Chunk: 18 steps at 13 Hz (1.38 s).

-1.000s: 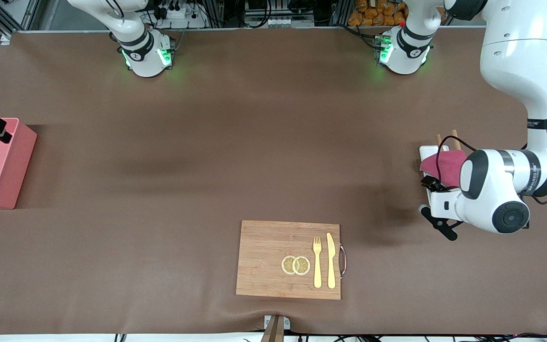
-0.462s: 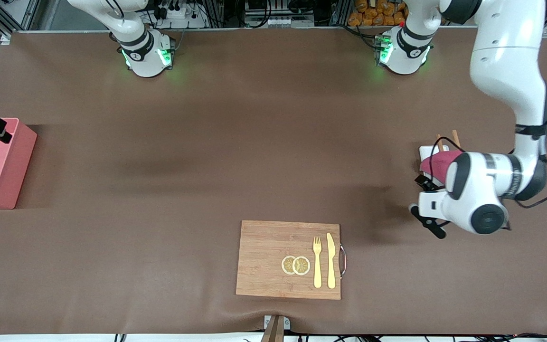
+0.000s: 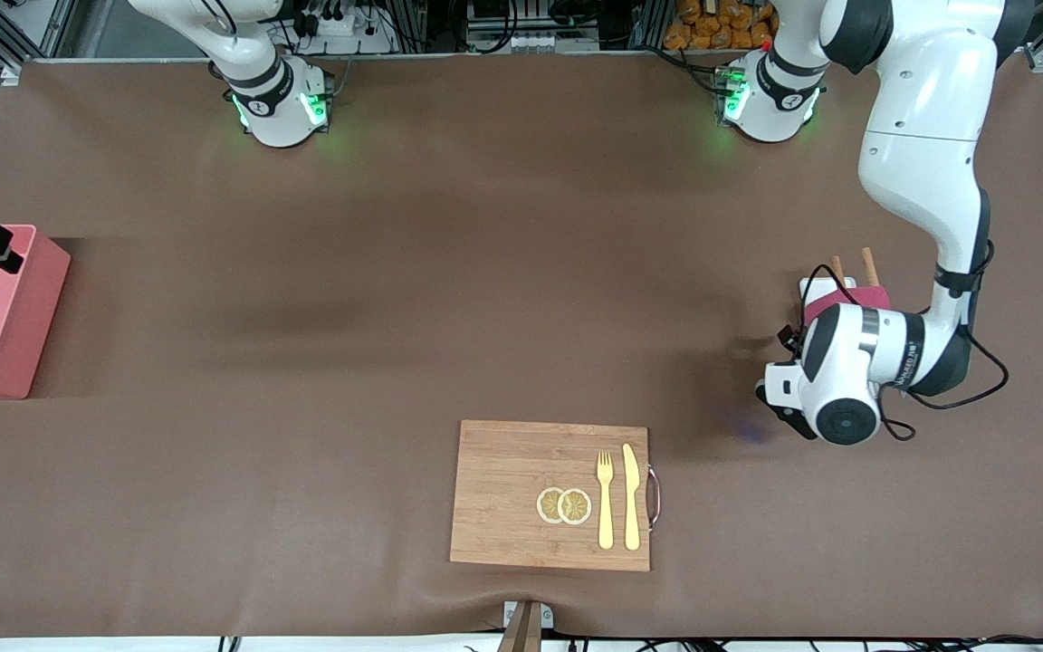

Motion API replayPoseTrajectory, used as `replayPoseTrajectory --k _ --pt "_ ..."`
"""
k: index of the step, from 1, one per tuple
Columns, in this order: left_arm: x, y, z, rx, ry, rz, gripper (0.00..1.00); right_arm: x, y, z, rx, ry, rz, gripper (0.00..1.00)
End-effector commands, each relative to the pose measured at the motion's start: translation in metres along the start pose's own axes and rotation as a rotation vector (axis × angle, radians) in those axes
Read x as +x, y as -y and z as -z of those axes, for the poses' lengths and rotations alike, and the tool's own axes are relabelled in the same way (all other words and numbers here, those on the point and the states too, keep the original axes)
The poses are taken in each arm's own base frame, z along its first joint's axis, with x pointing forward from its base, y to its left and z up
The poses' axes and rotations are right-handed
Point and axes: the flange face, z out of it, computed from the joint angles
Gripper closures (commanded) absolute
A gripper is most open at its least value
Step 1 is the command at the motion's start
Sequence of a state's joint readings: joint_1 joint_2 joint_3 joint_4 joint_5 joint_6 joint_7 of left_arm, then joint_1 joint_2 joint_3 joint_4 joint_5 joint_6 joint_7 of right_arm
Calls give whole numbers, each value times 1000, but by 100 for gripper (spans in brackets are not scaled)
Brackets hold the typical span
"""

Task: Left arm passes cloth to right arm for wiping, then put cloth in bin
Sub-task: 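Pull the pink cloth off the white tray with the left gripper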

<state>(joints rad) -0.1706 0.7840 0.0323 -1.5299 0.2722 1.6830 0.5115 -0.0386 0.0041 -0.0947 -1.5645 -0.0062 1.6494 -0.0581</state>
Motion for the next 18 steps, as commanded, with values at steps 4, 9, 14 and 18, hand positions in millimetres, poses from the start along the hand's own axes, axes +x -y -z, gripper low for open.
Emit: replayPoseTrajectory --k 4,9,14,18 --pt "-17 -10 -10 -67 107 91 0 -2 -3 -2 2 2 0 0" --pt "-16 -21 -16 -96 130 118 70 -1 -4 -3 2 6 -3 0" --pt "-17 -22 -13 -84 135 162 100 -1 -9 -4 1 6 -9 0" --pt "-14 -34 20 -41 84 219 100 -1 -10 -4 2 6 -11 0"
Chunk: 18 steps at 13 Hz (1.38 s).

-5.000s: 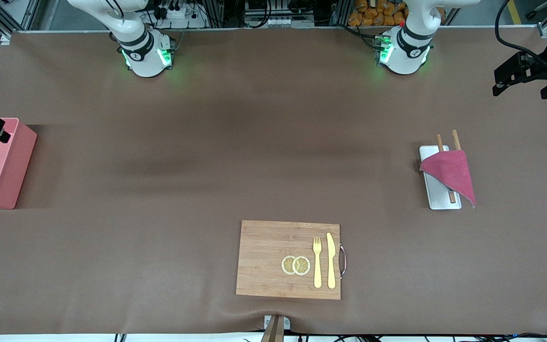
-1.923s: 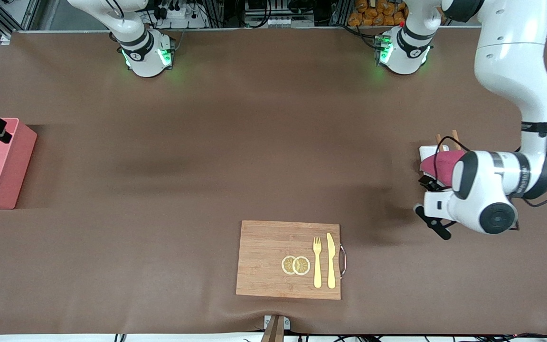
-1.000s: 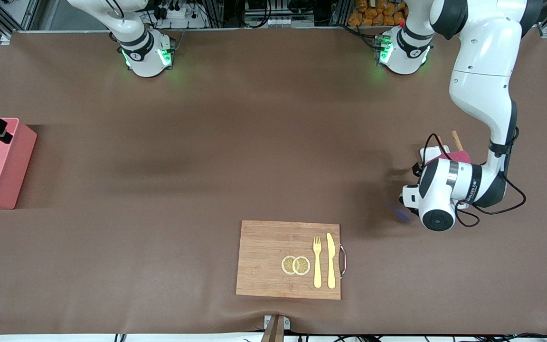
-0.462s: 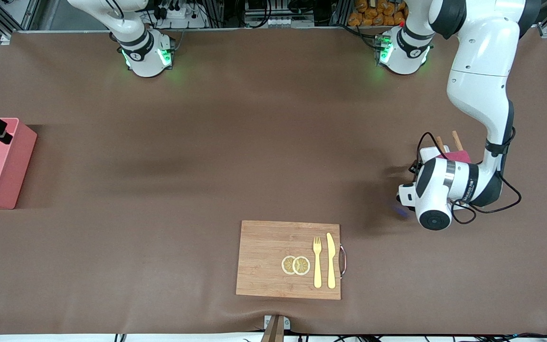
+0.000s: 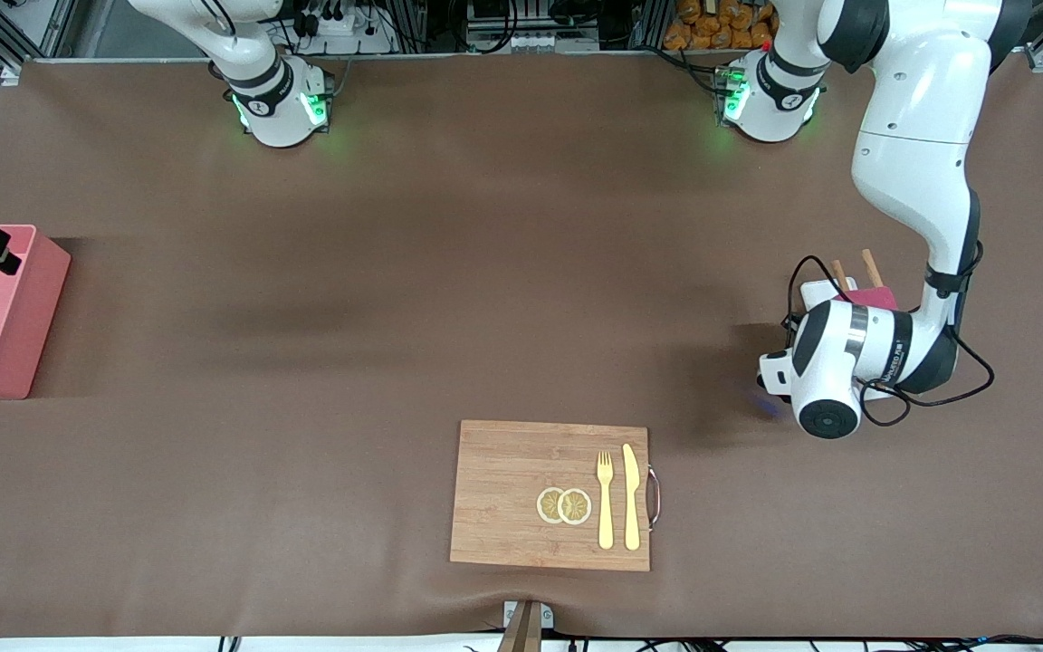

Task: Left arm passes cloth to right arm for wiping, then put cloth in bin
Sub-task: 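Pull the pink cloth off the white tray with the left gripper, then lift the cloth toward table center while the right gripper reaches in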

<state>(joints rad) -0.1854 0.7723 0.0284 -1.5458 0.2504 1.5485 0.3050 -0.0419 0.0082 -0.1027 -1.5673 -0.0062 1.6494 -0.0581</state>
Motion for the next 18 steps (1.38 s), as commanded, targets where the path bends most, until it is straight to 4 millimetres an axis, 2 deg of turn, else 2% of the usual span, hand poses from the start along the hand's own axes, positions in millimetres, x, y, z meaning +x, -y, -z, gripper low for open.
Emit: replayPoseTrajectory --k 1,3,6,9,10,12,13,14,15,18 --pt "-15 -14 43 26 -75 49 100 -1 -3 0 3 -1 3 0" --pt "-39 -10 81 21 -160 69 100 -2 -4 -1 3 0 2 0" --pt "-97 -8 134 32 -245 83 100 -2 -3 0 6 1 2 0" --pt "-190 6 169 2 -229 126 100 -6 1 -1 27 32 -13 0" --pt "-222 3 184 2 -247 140 100 -8 3 1 41 35 -12 0" --pt "-266 -11 208 8 -293 167 100 -14 8 3 100 71 -15 0" --pt "-278 -21 219 12 -325 184 100 -16 10 1 123 92 -21 0" --pt "-279 -41 231 18 -349 210 100 -18 11 1 129 104 -31 0" --pt "-278 -64 246 17 -383 219 100 -17 14 0 133 111 -50 0" --pt "-269 -112 277 -80 -472 286 100 -25 35 -13 196 232 -251 0"
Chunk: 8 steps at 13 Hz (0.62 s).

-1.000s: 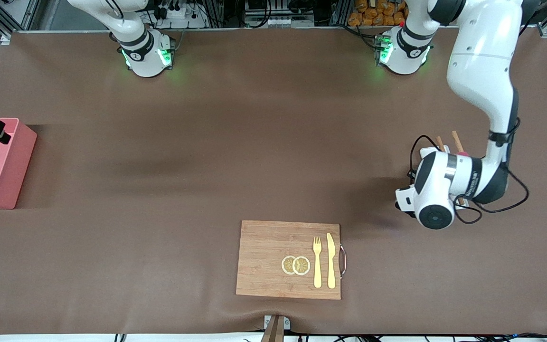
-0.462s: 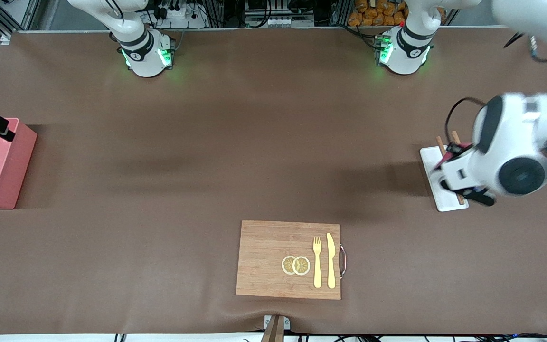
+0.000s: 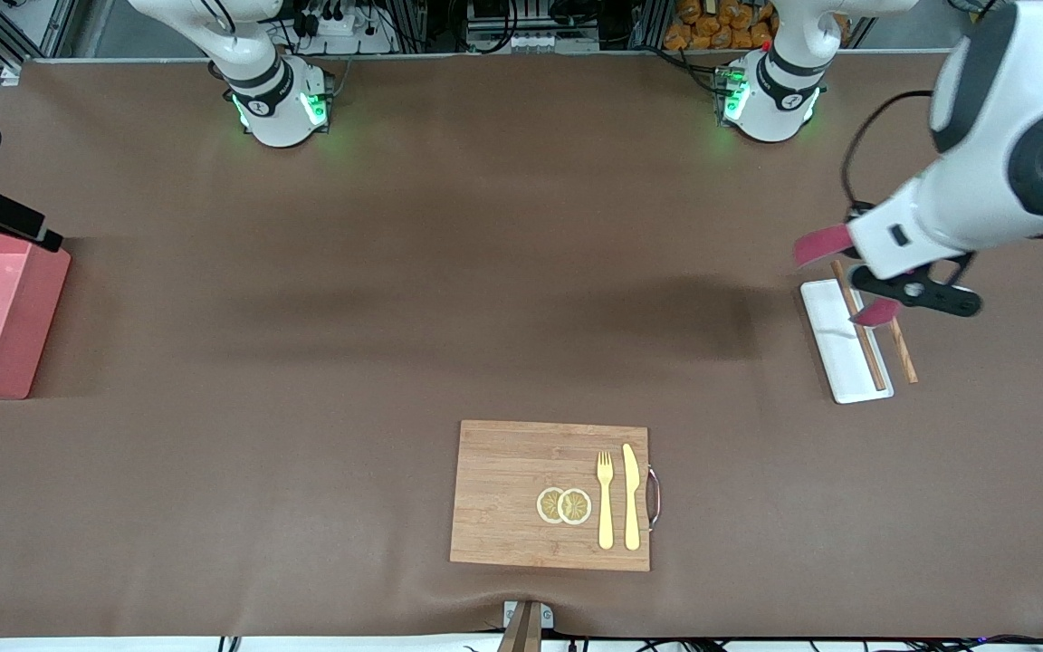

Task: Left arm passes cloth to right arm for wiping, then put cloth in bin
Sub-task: 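Lift the cloth toward table center while the right gripper reaches in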

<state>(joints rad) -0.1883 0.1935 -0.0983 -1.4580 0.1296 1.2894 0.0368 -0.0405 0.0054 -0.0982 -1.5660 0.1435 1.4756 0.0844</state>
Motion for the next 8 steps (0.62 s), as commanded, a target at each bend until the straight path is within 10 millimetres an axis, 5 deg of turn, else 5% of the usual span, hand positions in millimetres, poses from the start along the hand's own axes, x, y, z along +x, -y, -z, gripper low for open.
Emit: replayPoseTrajectory --k 1,4,8 --pt "17 -41 14 -60 -60 71 100 -6 21 -21 99 144 -222 0" --pt "34 -110 18 -136 -142 140 100 -5 63 -56 143 340 -467 0" --pt "54 -191 26 -336 -233 230 100 -8 146 -107 94 501 -684 0"
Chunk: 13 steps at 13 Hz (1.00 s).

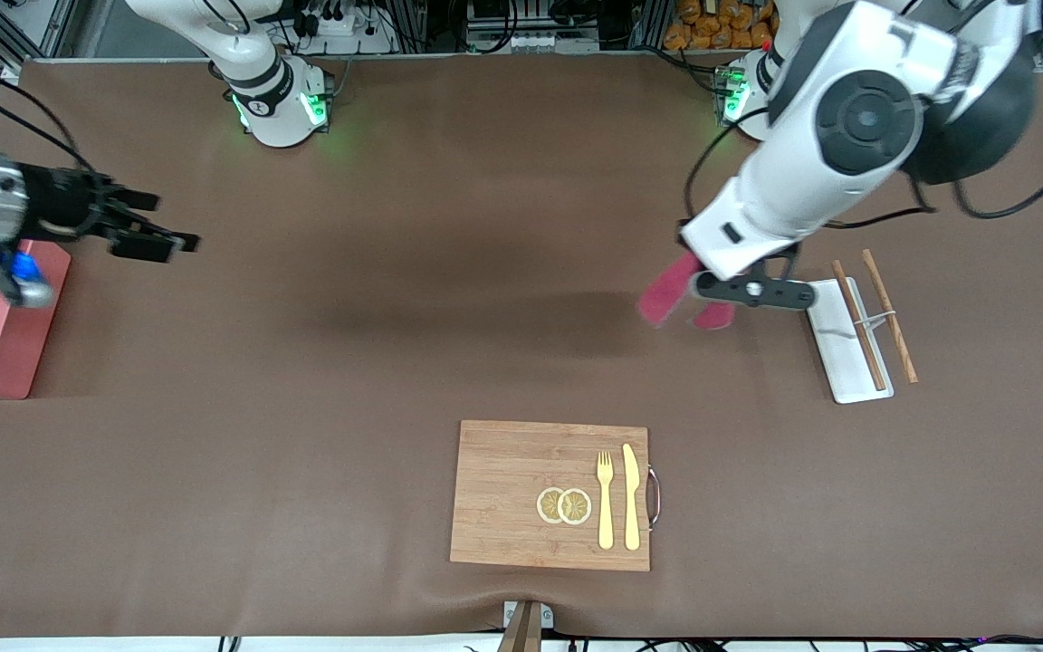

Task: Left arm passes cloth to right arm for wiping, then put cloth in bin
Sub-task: 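Lift the cloth toward table center while the right gripper reaches in, then grasp the hanging cloth with the right gripper below the left gripper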

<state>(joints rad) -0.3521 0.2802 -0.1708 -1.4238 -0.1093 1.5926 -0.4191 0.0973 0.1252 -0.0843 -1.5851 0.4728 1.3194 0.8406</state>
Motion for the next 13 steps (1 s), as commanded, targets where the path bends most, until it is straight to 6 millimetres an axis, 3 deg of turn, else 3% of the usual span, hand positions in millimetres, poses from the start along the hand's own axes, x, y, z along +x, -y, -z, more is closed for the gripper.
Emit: replayPoseTrajectory --k 1,4,7,11,13 --pt "8 -44 -3 -141 -45 72 100 -15 42 -40 -20 95 -144 0" --pt "2 -132 -44 -241 -93 148 100 -19 83 -81 10 184 -262 0" --pt "-9 -192 -56 -333 -150 223 100 -14 96 -128 55 220 -305 0" --pt "-30 -230 -49 -466 -181 296 100 -10 109 -173 116 213 -346 0" --pt "-37 -238 -46 -481 -182 297 100 -12 119 -193 124 212 -351 0"
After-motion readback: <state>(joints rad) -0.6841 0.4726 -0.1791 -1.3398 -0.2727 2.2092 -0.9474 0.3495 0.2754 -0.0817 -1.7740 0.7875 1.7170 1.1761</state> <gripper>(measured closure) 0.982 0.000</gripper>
